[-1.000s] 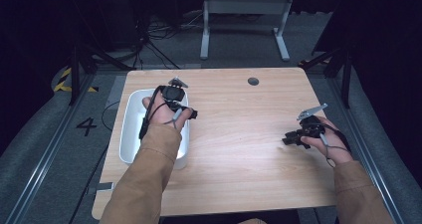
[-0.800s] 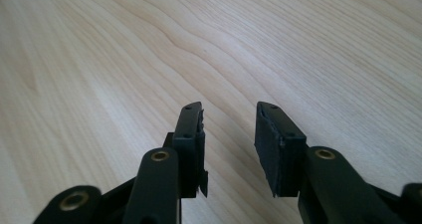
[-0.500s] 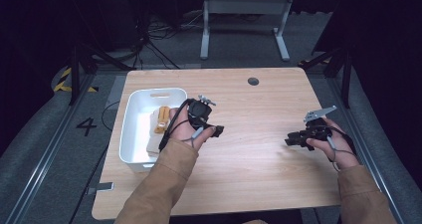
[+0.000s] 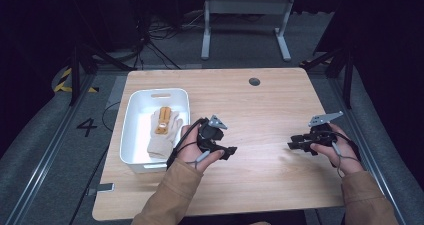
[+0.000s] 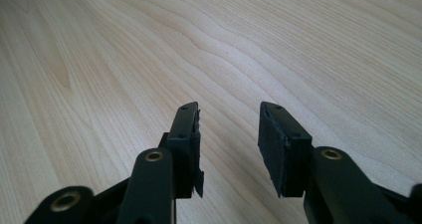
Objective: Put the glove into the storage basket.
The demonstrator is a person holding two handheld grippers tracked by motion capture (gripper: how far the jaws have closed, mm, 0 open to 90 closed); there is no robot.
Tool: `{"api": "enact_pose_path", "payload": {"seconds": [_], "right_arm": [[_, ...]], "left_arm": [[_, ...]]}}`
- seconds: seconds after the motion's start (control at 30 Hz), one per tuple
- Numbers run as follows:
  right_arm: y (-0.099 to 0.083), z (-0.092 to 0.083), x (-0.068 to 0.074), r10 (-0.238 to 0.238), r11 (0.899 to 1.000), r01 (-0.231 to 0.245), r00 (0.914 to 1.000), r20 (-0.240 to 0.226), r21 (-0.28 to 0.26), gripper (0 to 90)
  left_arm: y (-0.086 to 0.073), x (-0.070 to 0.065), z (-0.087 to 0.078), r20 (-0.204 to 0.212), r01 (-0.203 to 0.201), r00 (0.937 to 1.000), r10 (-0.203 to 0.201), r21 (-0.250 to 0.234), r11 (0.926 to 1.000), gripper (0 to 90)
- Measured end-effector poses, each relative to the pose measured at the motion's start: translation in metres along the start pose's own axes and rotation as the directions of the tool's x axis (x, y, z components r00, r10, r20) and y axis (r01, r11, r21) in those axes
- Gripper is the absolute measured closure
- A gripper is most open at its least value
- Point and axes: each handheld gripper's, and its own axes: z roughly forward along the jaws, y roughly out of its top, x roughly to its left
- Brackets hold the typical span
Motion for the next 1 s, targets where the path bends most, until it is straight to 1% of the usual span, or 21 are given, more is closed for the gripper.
{"api": "enact_pose_path", "payload": {"seconds": [0.03,0.07,0.1,0.13,0.17,0.2,0.27,0.33,0.43,0.47,0.5,0.53,0.6,0.63,0.67,0.7,0.77,0.83,0.93,0.97,1.0], "right_arm": [[0.000,0.001,0.001,-0.001,1.000,0.001,1.0000,0.002,0.000,61.4],[0.000,0.002,0.001,-0.003,1.000,0.003,1.0000,0.002,0.001,61.4],[0.000,0.003,0.001,-0.004,1.000,0.003,1.0000,0.003,0.005,61.2],[0.000,0.004,0.001,-0.005,1.000,0.005,1.0000,0.006,0.009,61.2],[0.000,0.004,0.001,-0.004,1.000,0.004,1.0000,0.004,0.014,61.0],[-0.001,0.005,0.001,-0.005,1.000,0.005,1.0000,0.001,0.017,60.8],[-0.002,0.006,0.000,-0.003,1.000,0.003,1.0000,0.005,0.022,60.7],[-0.002,0.008,0.000,-0.002,1.000,0.002,1.0000,0.004,0.030,60.6],[-0.003,0.010,-0.002,-0.003,0.999,0.002,1.0000,0.004,0.036,60.3],[-0.004,0.011,-0.002,0.002,0.999,-0.002,1.0000,0.005,0.041,60.3],[-0.005,0.011,-0.003,-0.003,0.999,0.002,1.0000,0.007,0.043,60.2],[-0.005,0.012,-0.003,-0.001,0.999,0.000,1.0000,0.007,0.046,60.3],[-0.006,0.013,-0.003,-0.004,0.999,0.004,1.0000,0.007,0.048,60.2],[-0.006,0.013,-0.003,-0.003,0.999,0.002,1.0000,0.006,0.050,60.1],[-0.006,0.013,-0.003,-0.003,0.999,0.002,1.0000,0.006,0.050,60.1],[-0.006,0.014,-0.004,0.001,0.999,-0.001,1.0000,0.003,0.051,59.9],[-0.007,0.015,-0.004,0.004,0.999,-0.004,1.0000,0.003,0.052,59.9],[-0.008,0.016,-0.005,-0.002,0.998,0.002,1.0000,0.003,0.058,60.0],[-0.008,0.017,-0.005,-0.002,0.998,0.002,1.0000,0.002,0.058,59.9],[-0.008,0.018,-0.004,-0.004,0.998,0.003,1.0000,0.002,0.058,59.8],[-0.008,0.018,-0.004,-0.005,0.998,0.005,1.0000,0.002,0.059,59.7]], "left_arm": [[-0.002,-0.001,0.004,0.008,0.004,1.0000,-0.004,0.008,1.0000,35.4],[-0.004,-0.002,0.009,0.015,-0.007,0.9999,0.006,0.033,0.9994,35.4],[-0.006,-0.002,0.014,0.034,-0.027,0.9991,0.025,0.055,0.9981,35.4],[-0.009,-0.003,0.018,0.059,-0.033,0.9978,0.029,0.064,0.9974,35.4],[-0.011,-0.003,0.022,0.074,-0.028,0.9970,0.023,0.066,0.9974,35.4],[-0.014,-0.003,0.026,0.079,-0.020,0.9968,0.015,0.068,0.9975,35.5],[-0.018,-0.002,0.035,0.075,-0.035,0.9968,0.029,0.082,0.9960,35.7],[-0.022,-0.001,0.042,0.074,-0.031,0.9970,0.024,0.096,0.9949,35.7],[-0.028,0.002,0.054,0.093,-0.031,0.9955,0.019,0.122,0.9920,36.6],[-0.028,0.002,0.054,0.093,-0.031,0.9955,0.019,0.122,0.9920,37.4],[-0.031,0.004,0.063,0.128,-0.030,0.9917,0.009,0.163,0.9863,37.2],[-0.032,0.004,0.066,0.137,-0.040,0.9904,0.015,0.180,0.9830,36.1],[-0.035,0.003,0.072,0.133,-0.076,0.9899,0.050,0.196,0.9776,34.3],[-0.035,0.002,0.074,0.130,-0.095,0.9889,0.071,0.187,0.9777,33.0],[-0.035,0.002,0.074,0.130,-0.095,0.9889,0.071,0.187,0.9777,31.8],[-0.035,0.001,0.075,0.134,-0.111,0.9872,0.086,0.186,0.9764,31.8],[-0.036,0.000,0.076,0.127,-0.126,0.9863,0.106,0.167,0.9778,31.7],[-0.036,-0.001,0.077,0.123,-0.143,0.9846,0.123,0.165,0.9758,31.6],[-0.036,-0.001,0.078,0.119,-0.147,0.9843,0.130,0.152,0.9773,31.7],[-0.036,-0.001,0.078,0.101,-0.143,0.9864,0.130,0.134,0.9807,31.5],[-0.037,-0.002,0.078,0.093,-0.147,0.9864,0.135,0.132,0.9804,31.4]]}}
